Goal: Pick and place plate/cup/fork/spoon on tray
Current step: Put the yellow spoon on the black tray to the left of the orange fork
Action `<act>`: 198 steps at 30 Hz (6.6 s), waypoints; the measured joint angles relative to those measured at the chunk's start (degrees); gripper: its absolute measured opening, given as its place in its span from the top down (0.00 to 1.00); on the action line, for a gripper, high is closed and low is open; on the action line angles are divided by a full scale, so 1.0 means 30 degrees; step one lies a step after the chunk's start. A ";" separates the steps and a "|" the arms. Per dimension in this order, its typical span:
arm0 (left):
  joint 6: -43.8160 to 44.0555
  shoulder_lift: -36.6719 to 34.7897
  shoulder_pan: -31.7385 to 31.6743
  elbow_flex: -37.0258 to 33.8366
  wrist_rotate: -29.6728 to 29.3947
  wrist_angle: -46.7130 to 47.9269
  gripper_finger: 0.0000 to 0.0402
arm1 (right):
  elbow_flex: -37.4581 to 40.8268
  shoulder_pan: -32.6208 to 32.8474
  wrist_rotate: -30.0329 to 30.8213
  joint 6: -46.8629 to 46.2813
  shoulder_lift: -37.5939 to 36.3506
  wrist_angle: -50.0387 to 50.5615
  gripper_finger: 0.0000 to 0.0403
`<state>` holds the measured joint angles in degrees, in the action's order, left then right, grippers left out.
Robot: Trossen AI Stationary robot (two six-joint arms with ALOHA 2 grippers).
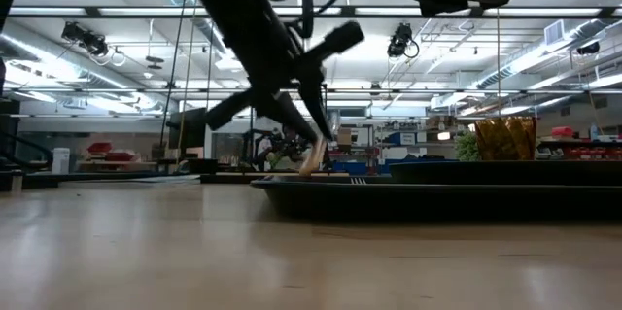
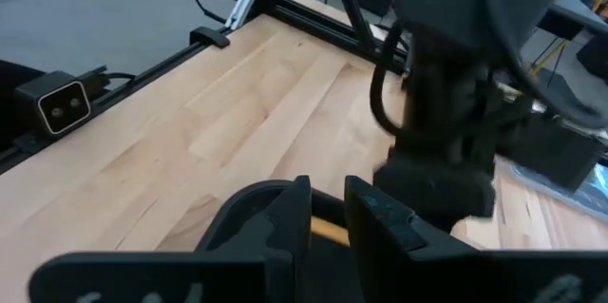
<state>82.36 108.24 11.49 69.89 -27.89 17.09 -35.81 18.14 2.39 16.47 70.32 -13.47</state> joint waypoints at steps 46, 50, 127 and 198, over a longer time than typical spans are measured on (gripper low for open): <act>0.3458 0.2247 -0.0817 0.0015 0.3523 -0.2159 0.67 | -0.0007 0.0222 -0.0367 0.0015 -0.0007 -0.0460 0.81; 0.3174 0.2239 -0.0817 0.0015 0.4641 -0.2186 0.64 | -0.0007 0.0222 -0.0364 0.0015 -0.0007 -0.0457 0.81; -0.1650 0.1997 0.1152 0.1416 0.7430 -0.5591 0.65 | -0.0015 0.0219 -0.0960 -0.0099 -0.0015 -0.0835 0.81; -0.3169 0.4831 0.1347 0.5629 0.7883 0.3689 0.79 | -0.0015 0.0215 -0.1188 -0.0146 -0.0015 -0.0476 0.81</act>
<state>72.85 122.73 15.53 86.78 -4.24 28.16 -35.86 18.79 -1.17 16.03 70.28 -14.90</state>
